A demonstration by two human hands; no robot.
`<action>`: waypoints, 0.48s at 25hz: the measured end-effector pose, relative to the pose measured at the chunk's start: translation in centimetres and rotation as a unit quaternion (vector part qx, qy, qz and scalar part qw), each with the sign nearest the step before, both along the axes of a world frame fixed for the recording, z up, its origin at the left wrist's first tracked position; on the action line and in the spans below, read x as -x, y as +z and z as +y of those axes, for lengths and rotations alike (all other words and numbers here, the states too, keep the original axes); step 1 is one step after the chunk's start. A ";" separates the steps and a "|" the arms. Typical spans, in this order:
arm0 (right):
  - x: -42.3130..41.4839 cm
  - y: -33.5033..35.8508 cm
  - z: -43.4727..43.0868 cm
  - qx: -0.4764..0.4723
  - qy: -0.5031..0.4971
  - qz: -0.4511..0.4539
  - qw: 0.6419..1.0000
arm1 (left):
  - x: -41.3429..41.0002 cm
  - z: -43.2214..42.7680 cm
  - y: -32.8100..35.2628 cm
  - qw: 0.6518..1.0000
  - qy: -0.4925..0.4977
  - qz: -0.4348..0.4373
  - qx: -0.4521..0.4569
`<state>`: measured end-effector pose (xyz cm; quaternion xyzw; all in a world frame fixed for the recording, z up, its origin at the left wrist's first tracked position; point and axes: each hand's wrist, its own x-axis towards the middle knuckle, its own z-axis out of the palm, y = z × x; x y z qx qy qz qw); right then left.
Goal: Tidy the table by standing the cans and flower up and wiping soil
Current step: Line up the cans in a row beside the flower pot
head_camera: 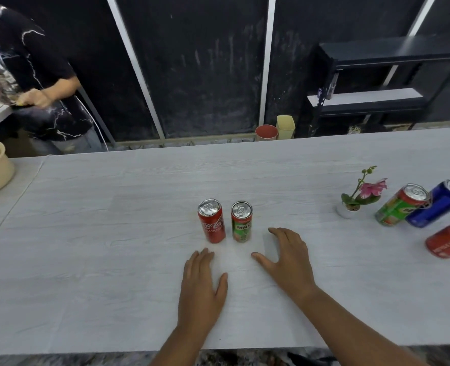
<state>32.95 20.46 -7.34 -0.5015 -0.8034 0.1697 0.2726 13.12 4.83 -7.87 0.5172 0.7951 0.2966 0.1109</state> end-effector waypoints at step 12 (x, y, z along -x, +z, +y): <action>-18.4 0.7 0.8 0.020 -0.283 0.006 0.959 | -16.3 12.2 -0.4 0.950 -0.313 0.012 -0.018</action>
